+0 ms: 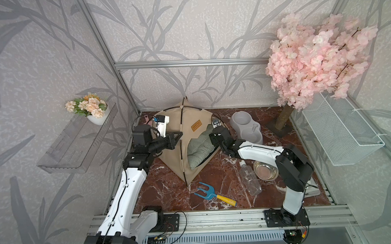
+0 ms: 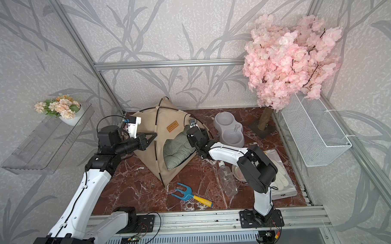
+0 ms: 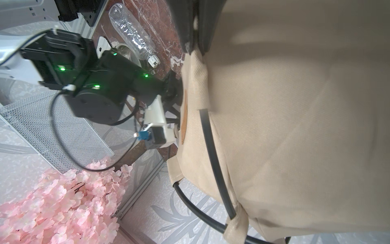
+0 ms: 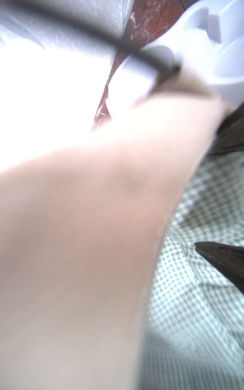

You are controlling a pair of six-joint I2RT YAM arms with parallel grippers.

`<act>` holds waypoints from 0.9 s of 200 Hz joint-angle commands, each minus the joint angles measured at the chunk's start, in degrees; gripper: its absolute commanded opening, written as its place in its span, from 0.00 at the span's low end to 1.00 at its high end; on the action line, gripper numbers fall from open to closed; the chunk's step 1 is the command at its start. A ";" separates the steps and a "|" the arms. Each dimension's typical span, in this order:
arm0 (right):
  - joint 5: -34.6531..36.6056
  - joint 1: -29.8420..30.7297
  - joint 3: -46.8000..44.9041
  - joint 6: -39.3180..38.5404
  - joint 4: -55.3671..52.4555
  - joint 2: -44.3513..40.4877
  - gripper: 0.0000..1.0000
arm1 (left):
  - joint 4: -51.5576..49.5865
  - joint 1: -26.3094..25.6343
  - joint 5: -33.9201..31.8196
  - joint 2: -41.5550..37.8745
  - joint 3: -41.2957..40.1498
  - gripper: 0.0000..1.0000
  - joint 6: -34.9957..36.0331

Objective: Place the cushion in the tent.

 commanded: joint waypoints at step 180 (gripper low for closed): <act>-24.48 9.69 18.29 25.21 -0.25 25.46 0.62 | 4.68 -1.51 3.55 0.28 -1.30 0.00 -2.82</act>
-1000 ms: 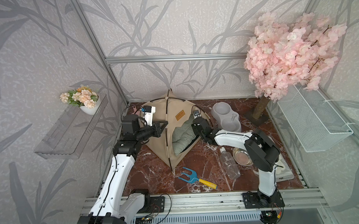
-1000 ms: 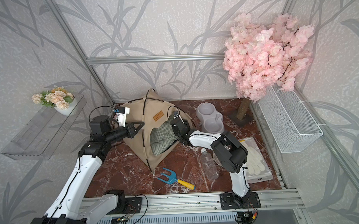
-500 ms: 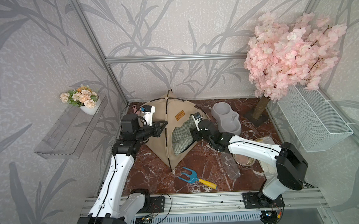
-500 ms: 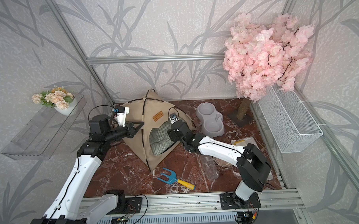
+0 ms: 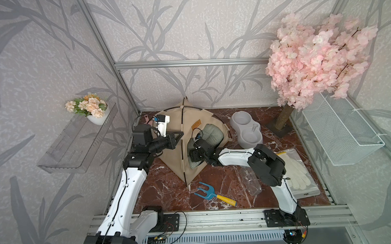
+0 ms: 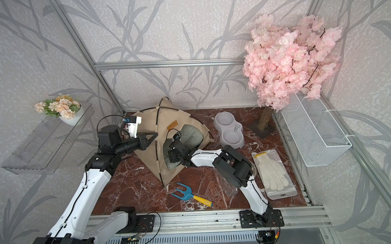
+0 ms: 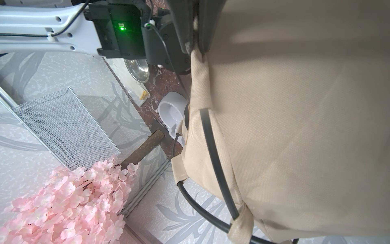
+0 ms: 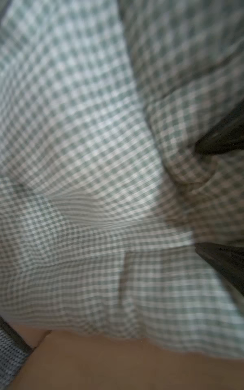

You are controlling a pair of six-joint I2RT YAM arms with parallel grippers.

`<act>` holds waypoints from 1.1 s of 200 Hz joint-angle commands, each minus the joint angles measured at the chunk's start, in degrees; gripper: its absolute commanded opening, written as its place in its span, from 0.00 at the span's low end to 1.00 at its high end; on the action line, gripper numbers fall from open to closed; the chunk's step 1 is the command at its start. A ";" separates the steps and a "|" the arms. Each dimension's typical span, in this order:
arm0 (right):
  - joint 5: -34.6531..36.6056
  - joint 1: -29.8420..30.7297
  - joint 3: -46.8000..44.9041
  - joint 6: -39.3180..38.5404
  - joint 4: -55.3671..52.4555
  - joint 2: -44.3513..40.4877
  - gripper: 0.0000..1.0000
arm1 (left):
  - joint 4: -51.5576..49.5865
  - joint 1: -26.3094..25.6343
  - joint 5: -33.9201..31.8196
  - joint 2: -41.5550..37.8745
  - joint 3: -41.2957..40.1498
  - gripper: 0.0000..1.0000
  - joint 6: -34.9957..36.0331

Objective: Place the cushion in the tent.

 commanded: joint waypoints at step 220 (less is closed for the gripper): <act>-25.86 -8.60 -30.01 -17.80 11.90 -33.57 0.54 | -2.55 -0.96 6.36 -1.27 4.11 0.00 9.24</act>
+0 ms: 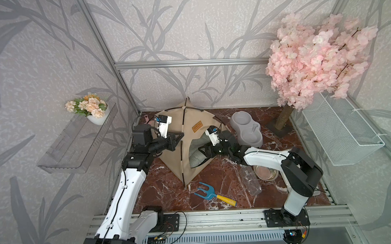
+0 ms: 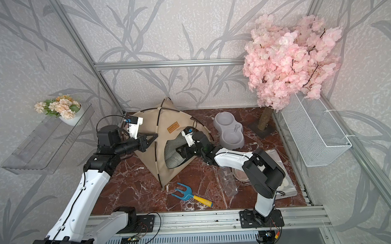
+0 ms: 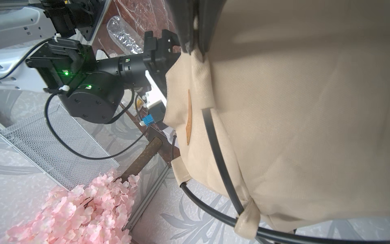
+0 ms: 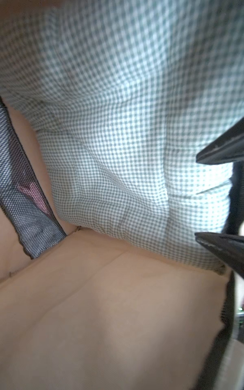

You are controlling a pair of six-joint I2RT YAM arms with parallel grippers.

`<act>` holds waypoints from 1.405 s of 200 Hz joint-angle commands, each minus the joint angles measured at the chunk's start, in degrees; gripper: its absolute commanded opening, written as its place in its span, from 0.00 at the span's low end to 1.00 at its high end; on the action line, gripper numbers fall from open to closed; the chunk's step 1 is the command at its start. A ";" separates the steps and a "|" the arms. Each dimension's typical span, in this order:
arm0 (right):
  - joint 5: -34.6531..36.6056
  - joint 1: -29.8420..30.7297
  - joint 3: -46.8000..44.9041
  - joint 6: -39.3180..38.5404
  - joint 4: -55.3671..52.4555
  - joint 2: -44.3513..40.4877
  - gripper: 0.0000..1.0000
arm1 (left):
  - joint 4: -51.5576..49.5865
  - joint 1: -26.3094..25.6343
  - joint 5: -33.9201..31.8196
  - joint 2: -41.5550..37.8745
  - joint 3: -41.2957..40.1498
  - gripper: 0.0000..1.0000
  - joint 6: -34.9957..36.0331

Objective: Place the cushion in the tent, then move the tent to the corner of the board.

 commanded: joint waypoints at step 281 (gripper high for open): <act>-9.09 -15.91 13.61 -37.71 -33.39 -6.40 0.62 | -9.41 -0.19 -14.58 7.52 13.98 0.04 14.77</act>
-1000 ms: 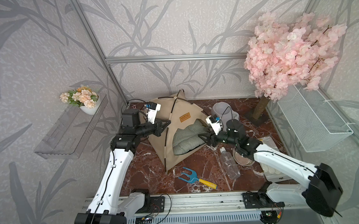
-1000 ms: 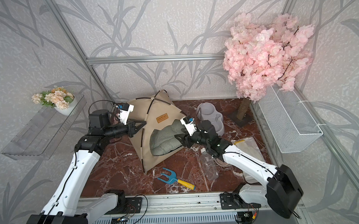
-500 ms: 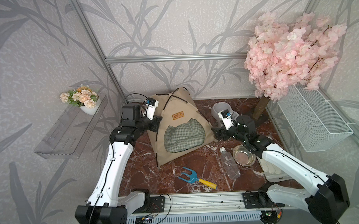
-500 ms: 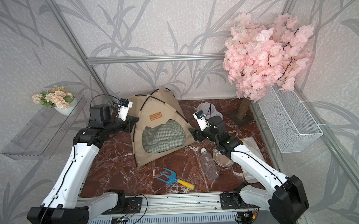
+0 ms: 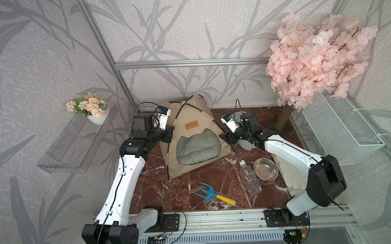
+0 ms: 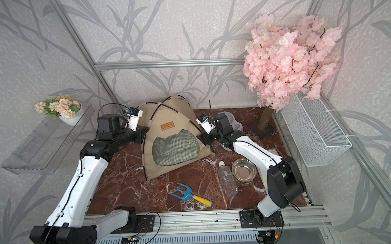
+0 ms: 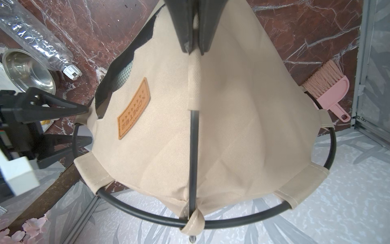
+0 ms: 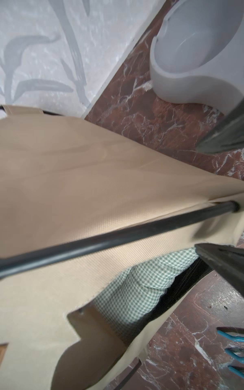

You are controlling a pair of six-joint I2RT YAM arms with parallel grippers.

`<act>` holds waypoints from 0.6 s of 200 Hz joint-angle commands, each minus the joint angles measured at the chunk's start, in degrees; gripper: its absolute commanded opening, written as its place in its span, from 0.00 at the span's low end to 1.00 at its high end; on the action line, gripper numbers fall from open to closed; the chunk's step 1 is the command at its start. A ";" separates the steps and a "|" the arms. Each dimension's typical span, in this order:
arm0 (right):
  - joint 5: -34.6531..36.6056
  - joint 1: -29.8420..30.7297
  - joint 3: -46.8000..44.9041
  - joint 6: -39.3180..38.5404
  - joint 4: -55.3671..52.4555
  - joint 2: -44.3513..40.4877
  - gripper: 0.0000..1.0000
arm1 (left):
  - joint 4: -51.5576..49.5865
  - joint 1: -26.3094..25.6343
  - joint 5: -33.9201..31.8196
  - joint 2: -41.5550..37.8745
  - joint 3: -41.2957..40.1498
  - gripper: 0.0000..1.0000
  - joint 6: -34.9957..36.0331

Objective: Move the tent to the corner of the board.

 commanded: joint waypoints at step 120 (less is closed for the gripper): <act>-7.49 3.44 -2.97 10.38 13.76 -1.78 0.00 | 7.31 1.45 -8.64 1.35 8.47 0.04 -1.41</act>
